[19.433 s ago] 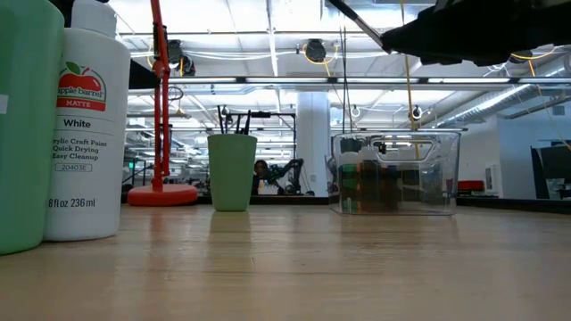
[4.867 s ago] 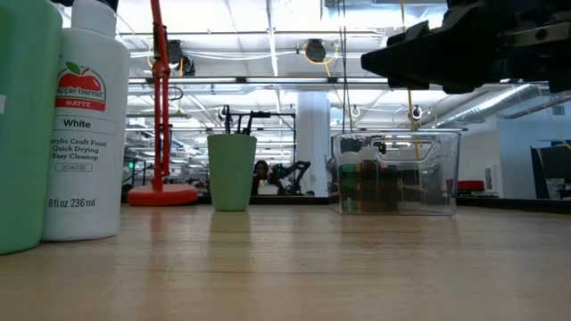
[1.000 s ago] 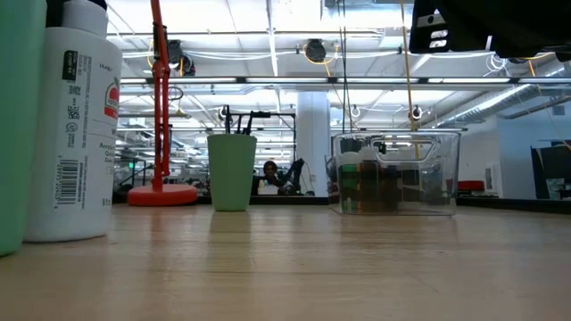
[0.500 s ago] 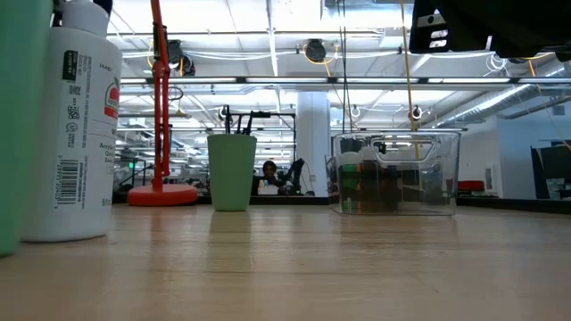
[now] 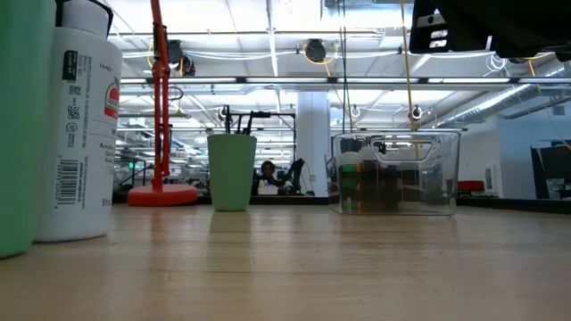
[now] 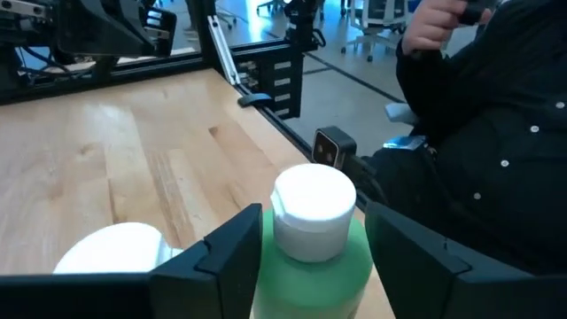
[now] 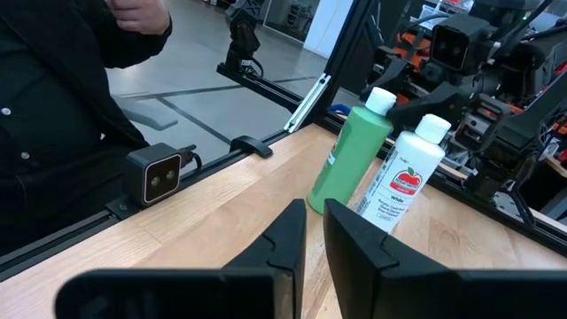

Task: Pick & Place Paint Supplies
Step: Put the green paint bottle into the transparent bin

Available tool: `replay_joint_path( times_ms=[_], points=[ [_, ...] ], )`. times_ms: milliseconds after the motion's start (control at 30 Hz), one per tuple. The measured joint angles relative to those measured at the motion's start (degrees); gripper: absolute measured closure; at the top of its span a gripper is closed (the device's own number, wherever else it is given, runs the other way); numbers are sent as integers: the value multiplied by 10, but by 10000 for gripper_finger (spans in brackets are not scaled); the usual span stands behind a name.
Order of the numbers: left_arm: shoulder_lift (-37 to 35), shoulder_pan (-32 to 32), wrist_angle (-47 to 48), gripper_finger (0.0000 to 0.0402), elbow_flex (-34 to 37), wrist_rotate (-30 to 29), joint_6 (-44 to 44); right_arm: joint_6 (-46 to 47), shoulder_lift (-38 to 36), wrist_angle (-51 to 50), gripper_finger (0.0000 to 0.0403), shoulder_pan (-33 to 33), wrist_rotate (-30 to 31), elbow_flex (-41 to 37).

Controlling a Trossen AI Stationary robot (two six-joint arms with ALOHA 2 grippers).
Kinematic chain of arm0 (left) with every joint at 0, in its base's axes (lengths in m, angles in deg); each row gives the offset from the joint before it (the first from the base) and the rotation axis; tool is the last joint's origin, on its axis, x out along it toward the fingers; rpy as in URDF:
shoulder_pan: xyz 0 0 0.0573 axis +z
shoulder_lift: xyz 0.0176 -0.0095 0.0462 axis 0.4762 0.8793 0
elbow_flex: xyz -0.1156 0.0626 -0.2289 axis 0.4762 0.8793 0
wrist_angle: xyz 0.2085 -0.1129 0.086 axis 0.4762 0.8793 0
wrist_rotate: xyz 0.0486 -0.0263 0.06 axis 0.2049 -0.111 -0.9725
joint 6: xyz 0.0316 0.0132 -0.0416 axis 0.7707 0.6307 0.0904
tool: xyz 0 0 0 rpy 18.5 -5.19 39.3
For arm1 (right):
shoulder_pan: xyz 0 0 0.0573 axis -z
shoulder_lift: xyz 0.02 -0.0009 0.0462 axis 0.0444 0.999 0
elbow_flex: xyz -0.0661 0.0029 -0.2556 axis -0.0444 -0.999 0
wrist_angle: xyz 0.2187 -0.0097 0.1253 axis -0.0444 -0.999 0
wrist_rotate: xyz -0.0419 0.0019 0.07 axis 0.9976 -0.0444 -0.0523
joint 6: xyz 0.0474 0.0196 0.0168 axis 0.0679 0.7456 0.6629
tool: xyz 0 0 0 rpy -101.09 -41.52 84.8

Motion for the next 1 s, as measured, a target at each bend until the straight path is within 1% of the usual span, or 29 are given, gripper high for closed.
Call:
replay_joint_path(
  times_ms=[100,267,367,467,500,733,800,867,1000],
  points=[
    [0,0,-6,200,0,0,0,0,0,0,369,0,0,0],
    [0,2,-18,225,0,-3,4,0,0,0,369,0,0,0],
    [0,6,-16,255,0,-5,2,0,0,0,369,0,0,0],
    [0,8,-13,300,0,-5,2,0,0,0,369,0,0,0],
    [0,8,-13,309,0,-6,2,0,0,0,369,0,0,0],
    [-11,8,-21,309,-4,-4,5,0,0,0,369,0,0,0],
    [-26,8,-17,309,-26,2,1,0,0,0,369,0,0,0],
    [-45,8,12,309,-58,5,-9,0,0,0,369,0,0,0],
    [-78,8,146,309,-150,-2,-14,0,0,0,369,0,0,0]
  ],
)
